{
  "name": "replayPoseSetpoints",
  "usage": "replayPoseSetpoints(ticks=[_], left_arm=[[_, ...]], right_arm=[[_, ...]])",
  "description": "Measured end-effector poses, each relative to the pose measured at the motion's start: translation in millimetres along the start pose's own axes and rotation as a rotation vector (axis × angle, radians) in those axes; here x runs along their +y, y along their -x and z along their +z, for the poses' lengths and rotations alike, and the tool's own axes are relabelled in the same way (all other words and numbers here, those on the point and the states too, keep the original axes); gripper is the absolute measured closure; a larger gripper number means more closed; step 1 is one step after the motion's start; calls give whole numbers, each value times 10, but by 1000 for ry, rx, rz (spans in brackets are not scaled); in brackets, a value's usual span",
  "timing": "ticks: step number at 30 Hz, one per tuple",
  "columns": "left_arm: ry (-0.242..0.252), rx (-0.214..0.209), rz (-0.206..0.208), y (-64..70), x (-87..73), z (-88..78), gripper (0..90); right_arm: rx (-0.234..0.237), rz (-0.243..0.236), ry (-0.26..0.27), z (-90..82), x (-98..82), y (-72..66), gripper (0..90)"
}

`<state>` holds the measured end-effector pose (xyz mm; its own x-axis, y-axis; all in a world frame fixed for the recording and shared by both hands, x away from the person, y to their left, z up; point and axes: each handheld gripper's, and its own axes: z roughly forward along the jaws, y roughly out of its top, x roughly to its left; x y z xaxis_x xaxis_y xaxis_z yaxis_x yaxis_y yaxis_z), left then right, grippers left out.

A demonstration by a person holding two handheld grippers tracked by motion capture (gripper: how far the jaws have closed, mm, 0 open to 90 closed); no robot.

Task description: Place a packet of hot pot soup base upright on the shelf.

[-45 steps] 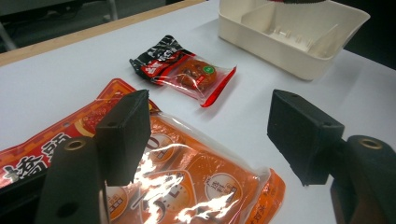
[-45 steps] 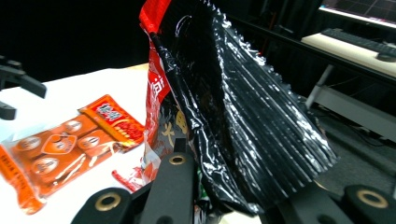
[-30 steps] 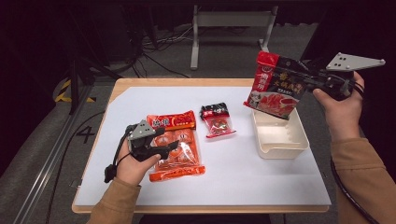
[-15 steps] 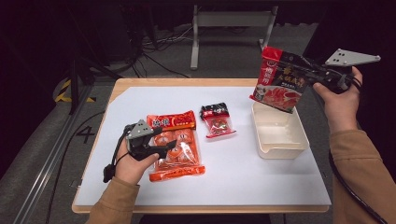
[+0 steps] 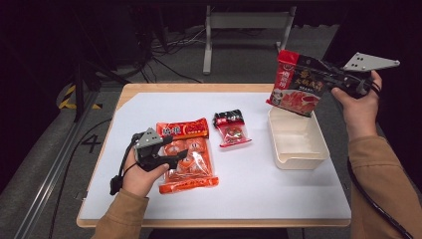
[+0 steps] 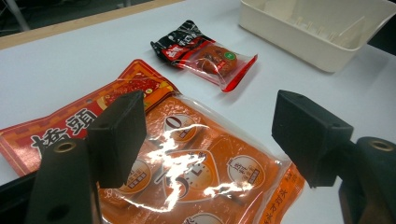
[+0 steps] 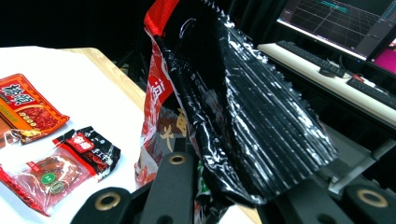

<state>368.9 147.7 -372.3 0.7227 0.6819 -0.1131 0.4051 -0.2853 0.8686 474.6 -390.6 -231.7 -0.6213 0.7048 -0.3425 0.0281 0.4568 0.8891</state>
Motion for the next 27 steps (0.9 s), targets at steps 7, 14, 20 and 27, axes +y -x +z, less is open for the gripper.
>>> replayPoseSetpoints(ticks=[7, 14, 20, 27], left_arm=[[-6, 17, -14, -3, -54, -50, 271], [-3, 43, -31, -30, -124, -138, 271], [-3, 72, -51, -33, -197, -228, 272], [-7, 97, -67, -49, -255, -300, 276]], right_arm=[[22, -23, -4, 15, -51, 52, 798], [56, -39, 2, 63, -131, 130, 798], [79, -44, 12, 101, -172, 201, 798], [119, -38, 48, 152, -248, 289, 798]])
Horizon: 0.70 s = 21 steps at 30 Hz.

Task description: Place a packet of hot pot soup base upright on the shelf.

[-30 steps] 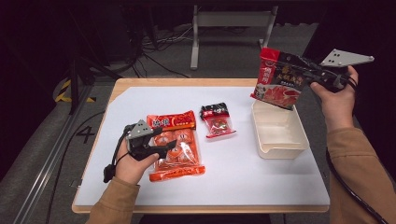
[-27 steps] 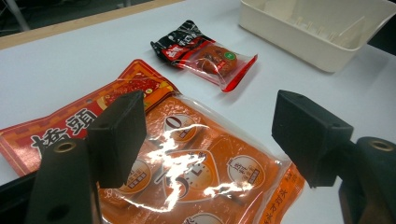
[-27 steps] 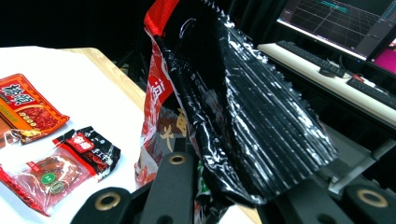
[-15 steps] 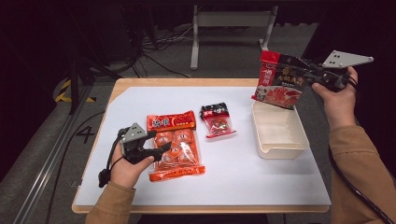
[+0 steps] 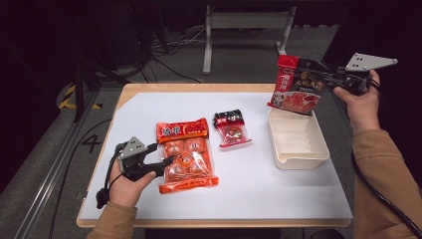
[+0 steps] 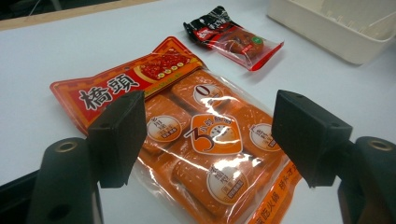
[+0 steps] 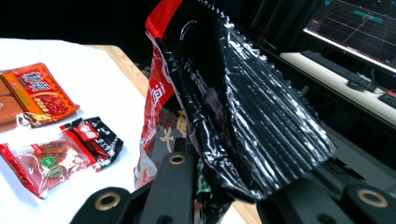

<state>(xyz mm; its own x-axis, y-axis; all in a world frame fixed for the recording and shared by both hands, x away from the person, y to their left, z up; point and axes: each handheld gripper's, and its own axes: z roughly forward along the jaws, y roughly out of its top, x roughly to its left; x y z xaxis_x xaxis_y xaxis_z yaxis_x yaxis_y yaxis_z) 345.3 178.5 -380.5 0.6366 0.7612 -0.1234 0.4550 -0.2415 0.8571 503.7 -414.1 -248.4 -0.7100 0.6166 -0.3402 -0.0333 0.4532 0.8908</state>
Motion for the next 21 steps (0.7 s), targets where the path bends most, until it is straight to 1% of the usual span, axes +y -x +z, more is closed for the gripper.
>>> replayPoseSetpoints(ticks=[1, 3, 7, 8, 10, 13, 21], left_arm=[[-4, 4, 3, -8, -14, -8, 277], [-5, 6, -2, -3, -30, -14, 277], [-10, 14, 2, -8, -44, -31, 277], [-7, 13, -5, -13, -47, -43, 277], [-3, 16, -7, -18, -49, -49, 278], [-7, 14, -5, -17, -50, -43, 278], [-10, 12, -4, -7, -45, -26, 279]], right_arm=[[5, 0, 5, 7, -12, 5, 798], [17, -1, 9, 28, -25, 6, 798], [29, -8, -2, 67, -25, 5, 798], [35, -25, -9, 99, -22, -2, 798], [37, -30, -11, 108, -31, -1, 798], [43, -22, -9, 103, -64, 10, 798], [45, -25, -38, 101, -133, 1, 797]])
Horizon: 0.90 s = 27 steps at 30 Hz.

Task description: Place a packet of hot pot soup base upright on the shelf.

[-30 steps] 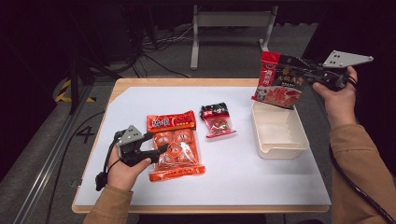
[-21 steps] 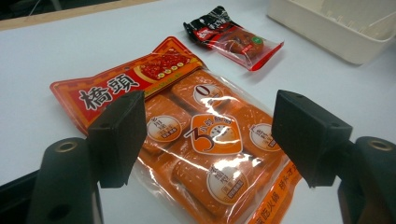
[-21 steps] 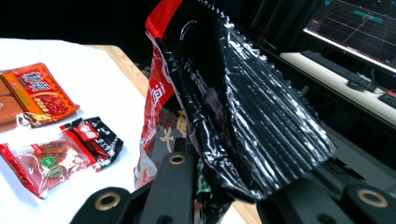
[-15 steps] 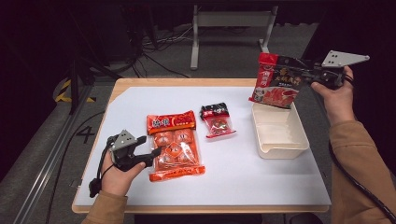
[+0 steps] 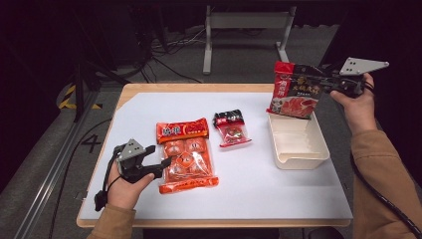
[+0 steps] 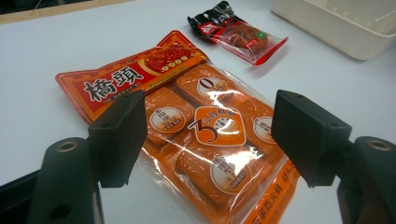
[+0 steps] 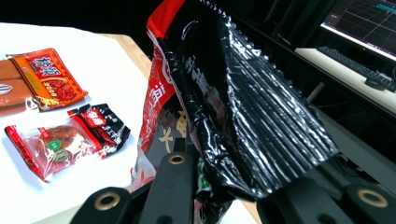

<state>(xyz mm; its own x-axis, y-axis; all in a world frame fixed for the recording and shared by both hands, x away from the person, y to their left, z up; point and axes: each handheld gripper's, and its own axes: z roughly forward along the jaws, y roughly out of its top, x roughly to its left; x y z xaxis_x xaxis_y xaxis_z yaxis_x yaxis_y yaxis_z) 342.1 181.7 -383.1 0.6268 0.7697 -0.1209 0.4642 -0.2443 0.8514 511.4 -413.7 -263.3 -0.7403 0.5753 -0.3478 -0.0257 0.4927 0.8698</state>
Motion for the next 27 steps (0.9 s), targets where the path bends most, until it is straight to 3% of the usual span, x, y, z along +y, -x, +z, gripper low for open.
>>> replayPoseSetpoints(ticks=[4, 9, 13, 19, 21, 22, 24, 27], left_arm=[[3, -6, -2, 2, 2, 13, 279], [10, -5, 5, 5, 10, 14, 281], [6, -5, 7, 0, 12, 18, 280], [10, -9, 9, 4, 17, 17, 280], [10, -10, 4, 2, 16, 17, 280], [11, -9, 4, 0, 15, 17, 280], [10, -4, 4, -4, 13, 19, 281], [5, -9, 4, 2, 15, 38, 280]], right_arm=[[6, -11, -46, 39, -39, -21, 796], [11, -4, -53, 70, -65, -37, 794], [23, -23, -95, 129, -64, -84, 793], [32, -4, -98, 193, -87, -113, 787], [42, -4, -155, 256, -160, -132, 786], [45, 5, -163, 277, -212, -137, 787], [36, 71, -114, 253, -315, -116, 785], [29, 98, -98, 226, -385, -107, 784]])
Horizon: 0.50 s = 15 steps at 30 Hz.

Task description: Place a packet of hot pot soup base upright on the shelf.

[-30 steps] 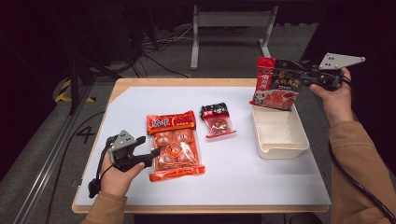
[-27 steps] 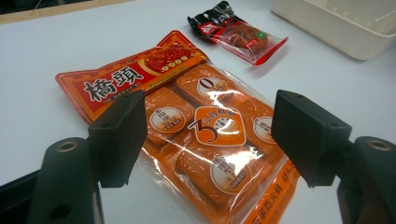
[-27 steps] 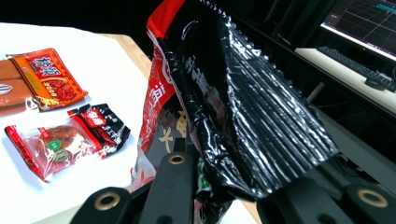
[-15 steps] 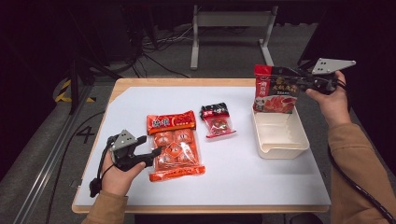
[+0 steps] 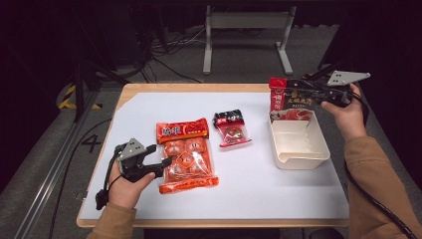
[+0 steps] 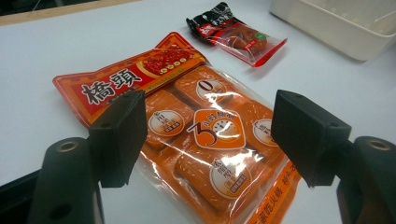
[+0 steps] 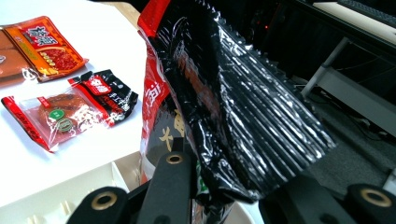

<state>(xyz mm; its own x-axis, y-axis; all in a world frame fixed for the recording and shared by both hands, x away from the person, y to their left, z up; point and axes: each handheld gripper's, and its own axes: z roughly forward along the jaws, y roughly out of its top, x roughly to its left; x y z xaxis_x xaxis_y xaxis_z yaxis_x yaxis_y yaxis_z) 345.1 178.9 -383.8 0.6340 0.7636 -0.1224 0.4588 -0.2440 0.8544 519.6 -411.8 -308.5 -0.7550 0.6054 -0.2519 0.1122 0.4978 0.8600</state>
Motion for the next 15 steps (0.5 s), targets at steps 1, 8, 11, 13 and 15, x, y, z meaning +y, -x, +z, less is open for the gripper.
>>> replayPoseSetpoints(ticks=[1, 8, 11, 13, 15], left_arm=[[-1, -1, 2, 5, 3, 6, 280], [-2, -9, 12, 32, 20, 32, 279], [2, -15, 13, 28, 30, 52, 280], [-1, -17, 18, 30, 40, 63, 280], [1, -22, 20, 38, 49, 78, 280]], right_arm=[[-3, -3, -5, -9, -8, 1, 784], [-27, 31, -21, -46, -92, -25, 785], [-37, 66, -37, -69, -133, -34, 786], [-44, 59, -54, -69, -124, -55, 790], [-55, 50, -76, -60, -104, -75, 793]])
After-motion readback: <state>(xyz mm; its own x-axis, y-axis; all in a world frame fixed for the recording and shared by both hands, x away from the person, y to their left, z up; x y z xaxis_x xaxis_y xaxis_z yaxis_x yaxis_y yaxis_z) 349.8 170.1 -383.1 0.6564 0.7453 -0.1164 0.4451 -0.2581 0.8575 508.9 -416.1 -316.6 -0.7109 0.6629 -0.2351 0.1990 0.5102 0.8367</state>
